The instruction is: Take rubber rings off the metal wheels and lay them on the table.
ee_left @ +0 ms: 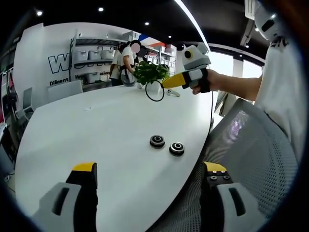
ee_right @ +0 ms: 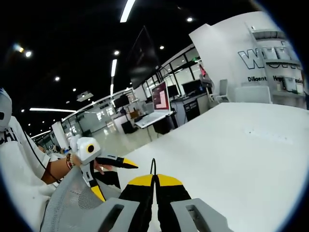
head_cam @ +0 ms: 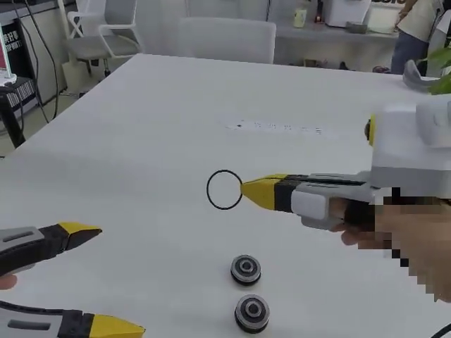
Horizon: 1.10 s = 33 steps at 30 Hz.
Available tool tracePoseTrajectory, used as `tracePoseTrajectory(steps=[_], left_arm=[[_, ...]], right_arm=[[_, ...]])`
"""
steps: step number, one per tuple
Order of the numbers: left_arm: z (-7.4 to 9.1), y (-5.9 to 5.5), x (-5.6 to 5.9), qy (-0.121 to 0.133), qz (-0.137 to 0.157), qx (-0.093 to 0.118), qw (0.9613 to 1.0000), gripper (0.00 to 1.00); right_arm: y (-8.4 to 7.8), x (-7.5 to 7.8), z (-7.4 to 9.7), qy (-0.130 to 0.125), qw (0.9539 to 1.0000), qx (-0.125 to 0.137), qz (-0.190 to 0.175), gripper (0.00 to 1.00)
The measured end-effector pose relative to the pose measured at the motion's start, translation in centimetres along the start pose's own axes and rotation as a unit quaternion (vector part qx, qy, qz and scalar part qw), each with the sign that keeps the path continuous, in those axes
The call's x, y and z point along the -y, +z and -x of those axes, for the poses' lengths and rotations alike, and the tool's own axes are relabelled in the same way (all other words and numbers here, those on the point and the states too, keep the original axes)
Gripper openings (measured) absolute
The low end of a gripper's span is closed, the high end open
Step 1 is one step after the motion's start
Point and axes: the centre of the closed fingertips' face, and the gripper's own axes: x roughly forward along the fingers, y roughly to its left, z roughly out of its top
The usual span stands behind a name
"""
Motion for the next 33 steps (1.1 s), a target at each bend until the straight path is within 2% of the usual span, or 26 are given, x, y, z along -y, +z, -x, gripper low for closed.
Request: tracePoseTrajectory(steps=[8, 17, 20, 25, 31, 33], left_arm=[[-0.3, -0.6, 0.1, -0.004, -0.005, -0.019, 0.9998, 0.86], [-0.5, -1.0, 0.1, -0.007, -0.005, -0.032, 0.9995, 0.87], [-0.5, -1.0, 0.1, -0.006, -0.003, -0.03, 0.9995, 0.88], [-0.6, -1.1, 0.0, -0.005, -0.003, -0.034, 0.9994, 0.89], [-0.6, -1.2, -0.1, -0.004, 0.006, -0.032, 0.9995, 0.88], [-0.5, -1.2, -0.1, -0.004, 0.007, -0.032, 0.9994, 0.88]], right_arm=[[-1.0, -1.0, -2.1, 0.024, 0.999, -0.031, 0.02, 0.0], [-2.1, -1.9, -4.4, 0.047, 0.9961, -0.066, 0.037, 0.0], [-2.6, -1.8, -5.1, 0.051, 0.9944, -0.081, 0.044, 0.0], [-3.7, -1.7, -5.8, 0.056, 0.9934, -0.095, 0.031, 0.0], [-5.9, -0.9, -6.0, 0.044, 0.9929, -0.109, 0.015, 0.0], [-6.4, -0.7, -5.9, 0.044, 0.9933, -0.107, -0.003, 0.0]])
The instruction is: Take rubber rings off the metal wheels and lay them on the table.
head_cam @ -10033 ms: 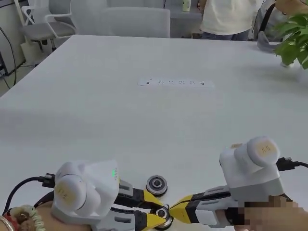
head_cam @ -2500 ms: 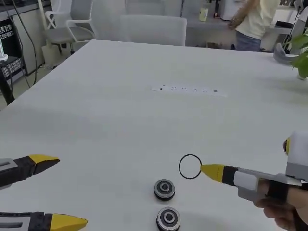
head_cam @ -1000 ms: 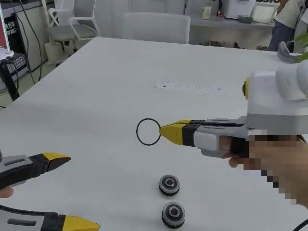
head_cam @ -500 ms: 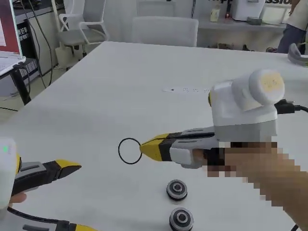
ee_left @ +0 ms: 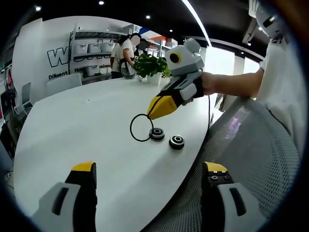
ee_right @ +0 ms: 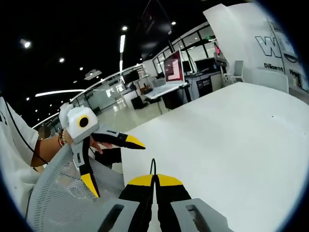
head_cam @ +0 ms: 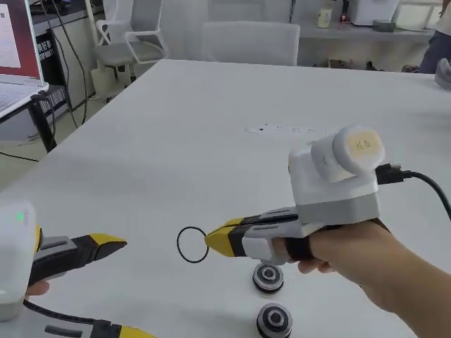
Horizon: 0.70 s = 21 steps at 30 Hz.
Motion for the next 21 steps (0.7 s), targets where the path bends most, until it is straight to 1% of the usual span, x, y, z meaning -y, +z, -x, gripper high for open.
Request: tracePoseTrajectory(steps=[3, 4, 8, 12, 16, 21], left_arm=[[-0.1, -0.2, 0.1, -0.002, -0.001, -0.007, 1.0, 0.88], [-0.1, -0.3, 0.2, -0.003, -0.002, -0.009, 1.0, 0.88], [-0.1, -0.4, 0.1, -0.003, 0.001, -0.01, 0.9999, 0.88], [-0.1, -0.5, -0.1, 0.003, 0.009, -0.009, 0.9999, 0.87], [-0.1, -0.6, -0.2, 0.007, 0.011, -0.012, 0.9998, 0.87], [-0.1, -0.8, -0.2, 0.008, 0.01, -0.018, 0.9998, 0.86]], right_arm=[[-0.7, 0.4, -0.1, 0.003, 0.9998, 0.001, -0.022, 0.0], [-1.1, 0.5, -0.2, 0.008, 0.9994, -0.002, -0.035, 0.0], [-2.3, 1.1, -0.5, 0.004, 0.9985, -0.011, -0.053, 0.0], [-3.3, 1.8, -1.0, -0.008, 0.9977, -0.021, -0.064, 0.0], [-4.3, 1.8, -1.3, -0.007, 0.9967, -0.034, -0.074, 0.0], [-5.3, 1.7, -1.8, -0.006, 0.9965, -0.051, -0.066, 0.0]])
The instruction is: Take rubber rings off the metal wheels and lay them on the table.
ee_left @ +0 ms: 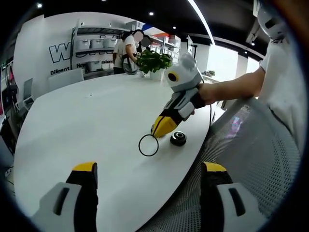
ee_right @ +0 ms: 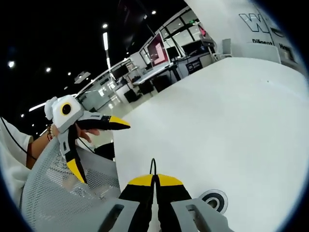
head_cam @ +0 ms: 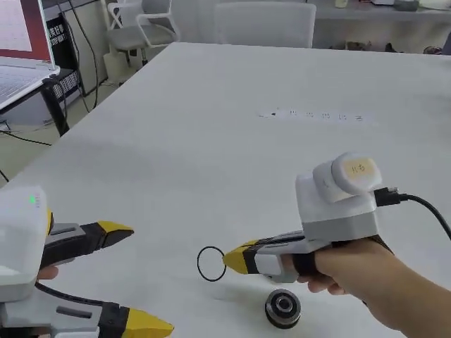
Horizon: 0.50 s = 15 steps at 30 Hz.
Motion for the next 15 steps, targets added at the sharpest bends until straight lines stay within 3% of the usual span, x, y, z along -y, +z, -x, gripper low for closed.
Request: tracePoseTrajectory(steps=[10, 15], left_arm=[[-0.2, -0.1, 0.2, -0.008, 0.002, -0.003, 1.0, 0.89], [-0.3, -0.3, 0.2, -0.009, 0.006, -0.009, 0.9999, 0.89]], right_arm=[[-1.6, 0.5, -0.6, -0.004, 0.9996, -0.027, 0.006, 0.0], [-2.0, 1.0, -0.9, -0.018, 0.999, -0.035, 0.023, 0.0]])
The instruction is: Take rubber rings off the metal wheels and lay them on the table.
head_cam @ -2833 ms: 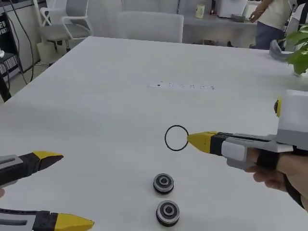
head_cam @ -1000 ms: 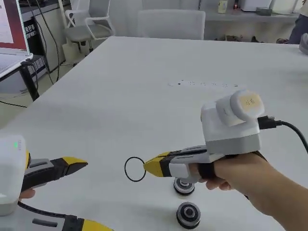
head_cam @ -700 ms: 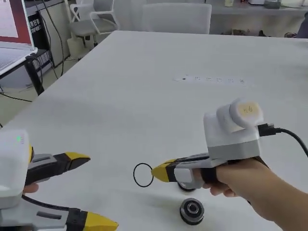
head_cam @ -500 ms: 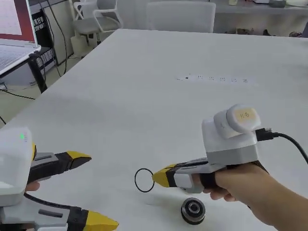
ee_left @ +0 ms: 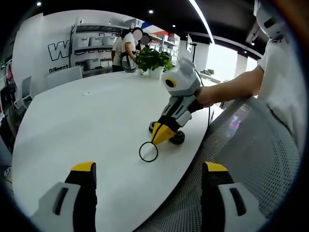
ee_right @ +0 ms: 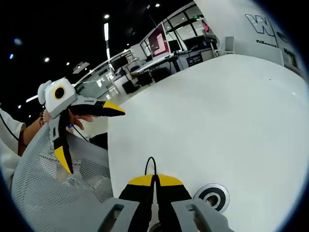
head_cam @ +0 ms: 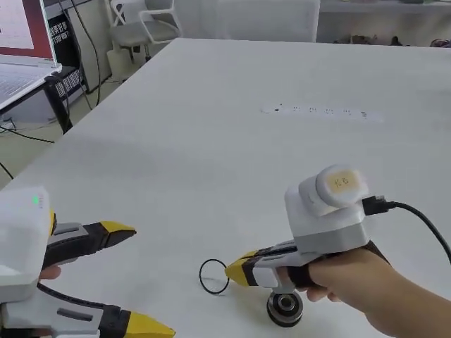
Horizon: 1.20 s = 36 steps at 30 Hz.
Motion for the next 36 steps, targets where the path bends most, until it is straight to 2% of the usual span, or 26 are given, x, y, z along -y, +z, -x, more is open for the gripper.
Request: tracePoseTrajectory(steps=[4, 9, 16, 26, 36], left_arm=[[0.0, 0.1, -0.1, 0.002, 0.002, 0.002, 1.0, 0.88], [0.0, 0.0, 0.0, 0.002, 0.005, 0.002, 1.0, 0.88], [0.0, -0.1, 0.0, 0.001, 0.003, -0.001, 1.0, 0.88], [0.0, -0.1, 0.0, 0.001, 0.002, -0.002, 1.0, 0.87], [0.0, 0.0, 0.0, 0.001, 0.002, -0.001, 1.0, 0.87]], right_arm=[[-0.4, 0.3, 0.0, -0.014, 0.9994, -0.011, 0.029, 0.0], [-0.3, 0.4, 0.0, -0.015, 0.9992, -0.012, 0.035, 0.0], [-0.7, 0.6, -0.1, -0.025, 0.9973, -0.026, 0.064, 0.02], [-0.5, 0.7, 0.0, -0.026, 0.9976, -0.024, 0.059, 0.07], [0.5, 0.4, 0.6, -0.028, 0.9977, -0.01, 0.061, 0.08]])
